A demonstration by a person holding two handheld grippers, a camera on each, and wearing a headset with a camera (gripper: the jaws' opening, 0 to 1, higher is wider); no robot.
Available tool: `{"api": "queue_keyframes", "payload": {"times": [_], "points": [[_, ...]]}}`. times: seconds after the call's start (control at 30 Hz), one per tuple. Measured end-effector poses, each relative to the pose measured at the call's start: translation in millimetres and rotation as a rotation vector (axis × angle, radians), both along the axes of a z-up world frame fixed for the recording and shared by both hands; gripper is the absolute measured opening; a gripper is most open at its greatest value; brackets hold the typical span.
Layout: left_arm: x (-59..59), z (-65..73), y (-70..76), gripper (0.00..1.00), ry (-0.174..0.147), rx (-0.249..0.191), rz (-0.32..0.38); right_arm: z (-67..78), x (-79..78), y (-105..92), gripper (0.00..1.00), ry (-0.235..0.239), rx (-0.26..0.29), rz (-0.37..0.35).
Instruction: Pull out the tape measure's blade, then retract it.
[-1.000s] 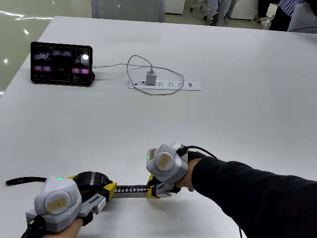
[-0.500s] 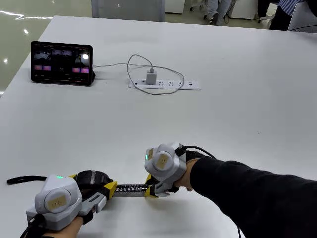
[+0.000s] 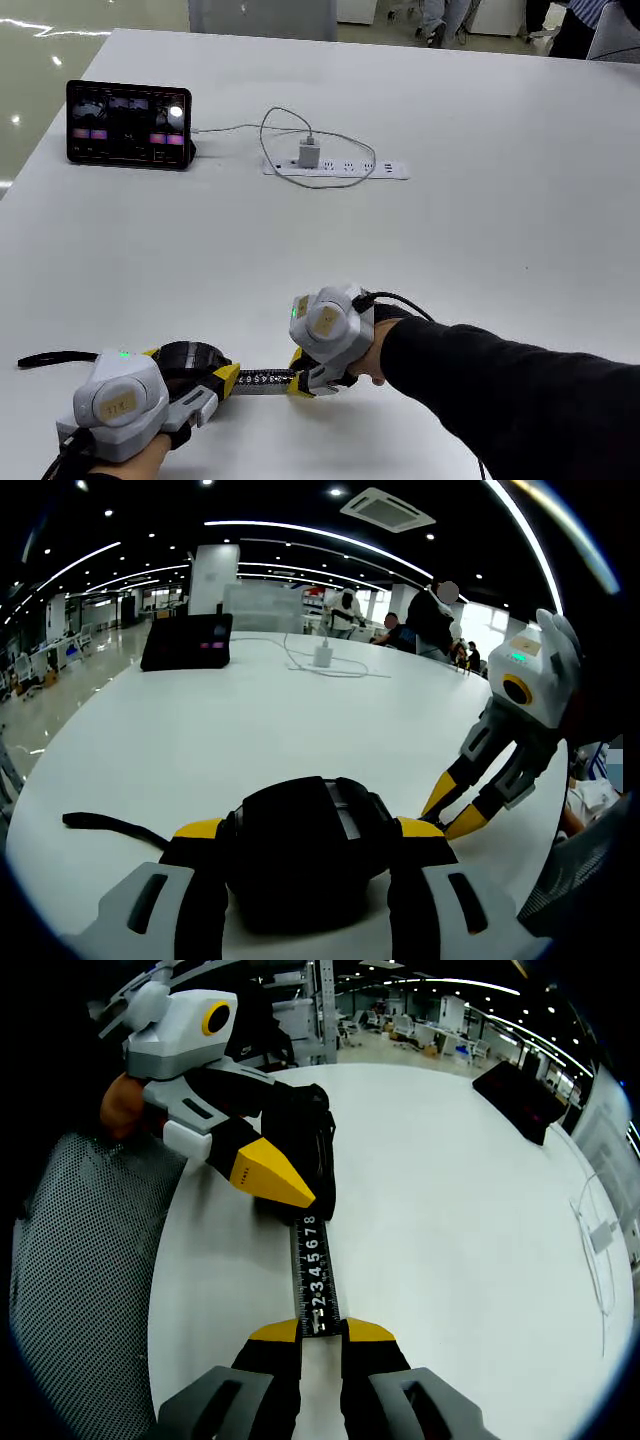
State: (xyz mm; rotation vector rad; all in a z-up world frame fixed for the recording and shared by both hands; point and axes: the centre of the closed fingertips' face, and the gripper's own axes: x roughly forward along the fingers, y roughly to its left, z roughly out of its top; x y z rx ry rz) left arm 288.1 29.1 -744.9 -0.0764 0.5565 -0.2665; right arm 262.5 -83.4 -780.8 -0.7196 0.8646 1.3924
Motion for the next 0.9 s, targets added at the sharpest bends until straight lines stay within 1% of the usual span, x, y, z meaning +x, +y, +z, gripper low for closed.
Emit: {"api": "queue_keyframes", "payload": {"times": [0.23, 0.47, 0.6, 0.9], "points": [[0.3, -0.5, 0.0, 0.6, 0.001, 0.0, -0.001, -0.1, 0.4, 4.0, 0.11, -0.004, 0.009, 0.002], [0.5, -0.8, 0.2, 0.6, 0.0, -0.002, 0.0, 0.9, 0.3, 9.3, 0.11, 0.0, 0.019, -0.017], [0.5, -0.6, 0.2, 0.6, 0.0, -0.002, 0.0, 1.2, 0.8, 12.3, 0.11, 0.006, 0.03, -0.016], [0.5, -0.2, -0.3, 0.61, 0.0, -0.003, 0.0, 0.6, 0.5, 19.3, 0.11, -0.002, 0.047, -0.017]]}}
